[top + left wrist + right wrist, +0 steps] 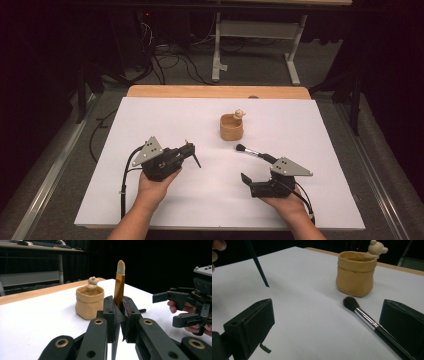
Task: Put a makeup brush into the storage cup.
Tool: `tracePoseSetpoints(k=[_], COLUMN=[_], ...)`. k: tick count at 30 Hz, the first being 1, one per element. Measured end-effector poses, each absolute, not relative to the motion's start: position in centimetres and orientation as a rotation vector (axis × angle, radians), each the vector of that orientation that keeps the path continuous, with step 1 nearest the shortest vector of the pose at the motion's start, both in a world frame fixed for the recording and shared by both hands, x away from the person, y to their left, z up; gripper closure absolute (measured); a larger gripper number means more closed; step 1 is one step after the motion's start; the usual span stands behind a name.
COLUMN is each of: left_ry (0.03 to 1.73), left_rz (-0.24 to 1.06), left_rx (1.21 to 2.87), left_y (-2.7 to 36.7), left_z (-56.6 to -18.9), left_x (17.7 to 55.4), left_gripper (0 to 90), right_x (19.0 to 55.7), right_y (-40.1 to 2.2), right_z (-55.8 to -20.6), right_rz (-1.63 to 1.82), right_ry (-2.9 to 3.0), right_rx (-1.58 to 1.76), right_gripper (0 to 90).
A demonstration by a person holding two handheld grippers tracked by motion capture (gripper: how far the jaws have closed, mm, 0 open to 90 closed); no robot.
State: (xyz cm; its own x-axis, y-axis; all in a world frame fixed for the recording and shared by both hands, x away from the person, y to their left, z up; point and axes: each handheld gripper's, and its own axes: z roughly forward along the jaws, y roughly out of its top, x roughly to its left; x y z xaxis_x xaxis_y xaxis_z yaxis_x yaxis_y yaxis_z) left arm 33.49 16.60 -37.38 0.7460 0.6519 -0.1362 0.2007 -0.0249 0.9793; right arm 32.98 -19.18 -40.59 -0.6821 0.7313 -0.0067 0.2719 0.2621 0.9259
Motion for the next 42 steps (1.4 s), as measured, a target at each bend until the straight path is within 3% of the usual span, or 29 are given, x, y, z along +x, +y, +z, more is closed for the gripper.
tracePoseSetpoints(k=[20,42], left_ry=[0.697,0.721], left_rz=[0.455,0.485], left_rx=[1.589,1.557], left_y=[14.5,12.2], left_z=[-35.7,-32.8], left_x=[33.8,38.2], left_gripper=[82.9,82.9], right_x=[32.7,32.1], right_y=[-21.5,-21.4], right_z=[-41.0,-40.9], right_rz=[1.373,1.385], right_ry=[2.083,2.096], right_rx=[0.897,0.888], right_gripper=[1.2,1.4])
